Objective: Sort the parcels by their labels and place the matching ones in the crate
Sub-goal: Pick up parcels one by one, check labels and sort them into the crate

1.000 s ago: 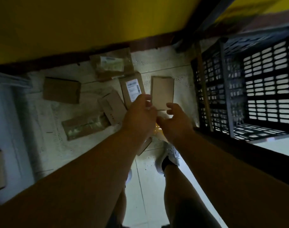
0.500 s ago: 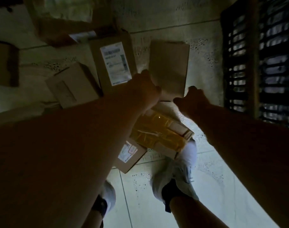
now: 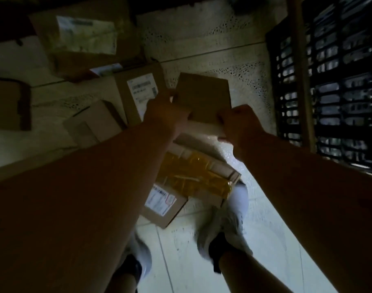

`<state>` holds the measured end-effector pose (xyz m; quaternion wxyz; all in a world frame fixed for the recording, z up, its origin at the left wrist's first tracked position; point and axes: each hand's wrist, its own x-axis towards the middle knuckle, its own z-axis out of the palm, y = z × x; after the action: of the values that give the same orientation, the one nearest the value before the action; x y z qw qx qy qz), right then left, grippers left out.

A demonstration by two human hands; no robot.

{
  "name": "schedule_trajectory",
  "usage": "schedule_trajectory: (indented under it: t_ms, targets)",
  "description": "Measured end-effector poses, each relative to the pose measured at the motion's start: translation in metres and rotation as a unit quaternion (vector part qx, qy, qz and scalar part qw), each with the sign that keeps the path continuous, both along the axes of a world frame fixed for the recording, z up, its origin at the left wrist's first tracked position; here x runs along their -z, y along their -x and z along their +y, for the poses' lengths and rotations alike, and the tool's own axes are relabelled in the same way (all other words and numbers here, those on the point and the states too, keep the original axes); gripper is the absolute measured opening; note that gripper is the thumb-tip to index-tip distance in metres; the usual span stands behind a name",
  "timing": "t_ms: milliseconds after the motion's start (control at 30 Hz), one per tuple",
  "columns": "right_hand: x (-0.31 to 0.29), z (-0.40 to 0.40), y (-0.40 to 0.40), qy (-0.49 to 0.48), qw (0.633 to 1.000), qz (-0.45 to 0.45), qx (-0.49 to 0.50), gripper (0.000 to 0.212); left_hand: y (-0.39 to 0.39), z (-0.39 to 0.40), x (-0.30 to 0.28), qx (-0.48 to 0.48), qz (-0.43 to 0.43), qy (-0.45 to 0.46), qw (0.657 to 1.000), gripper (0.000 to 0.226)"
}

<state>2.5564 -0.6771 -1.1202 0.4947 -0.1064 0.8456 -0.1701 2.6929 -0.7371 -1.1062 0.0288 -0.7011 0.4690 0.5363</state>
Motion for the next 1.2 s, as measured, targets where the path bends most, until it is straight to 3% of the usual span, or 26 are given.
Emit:
schedule_trajectory:
  t_ms: [67, 167, 267, 433, 567, 633, 733, 867, 1033, 1100, 1200]
  targets:
    - [-0.048, -0.004, -0.011, 0.033, 0.998, -0.023, 0.038, 0.032, -0.013, 0.006, -0.052, -0.009, 0.043, 0.029, 0.999, 0.052]
    - [-0.141, -0.015, -0.027, 0.088, 0.996, 0.003, 0.013, 0.043, -0.033, 0.004, -0.152, -0.048, 0.110, 0.026, 0.992, 0.060]
    - [-0.263, -0.029, -0.052, 0.143, 0.990, 0.003, -0.003, 0.040, -0.057, -0.012, -0.271, -0.035, 0.138, 0.073, 0.987, 0.074]
    - [-0.489, -0.045, -0.078, 0.269, 0.961, -0.040, -0.046, 0.056, -0.106, -0.030, -0.490, -0.060, 0.148, 0.165, 0.973, 0.061]
    - [-0.641, -0.042, -0.105, 0.337, 0.926, -0.021, -0.171, 0.080, -0.153, -0.027, -0.635, -0.115, 0.223, 0.246, 0.936, 0.058]
    - [-0.699, -0.042, -0.123, 0.390, 0.896, 0.007, -0.211, 0.078, -0.175, -0.025, -0.689, -0.120, 0.279, 0.294, 0.906, 0.067]
    - [-0.761, -0.044, -0.151, 0.469, 0.850, 0.054, -0.234, 0.064, -0.209, -0.020, -0.749, -0.105, 0.290, 0.355, 0.882, 0.075]
    - [-0.811, -0.046, -0.186, 0.539, 0.796, 0.135, -0.240, 0.053, -0.243, -0.008, -0.803, -0.116, 0.243, 0.467, 0.842, 0.058]
    - [-0.852, -0.039, -0.226, 0.622, 0.727, 0.146, -0.250, 0.040, -0.278, 0.014, -0.838, -0.136, 0.166, 0.557, 0.803, 0.044]
    - [-0.867, -0.031, -0.238, 0.637, 0.721, 0.111, -0.249, 0.025, -0.285, 0.024, -0.851, -0.143, 0.201, 0.554, 0.795, 0.040]
    - [-0.894, -0.016, -0.260, 0.630, 0.752, -0.088, -0.173, 0.013, -0.290, 0.037, -0.871, -0.162, 0.285, 0.507, 0.798, 0.048]
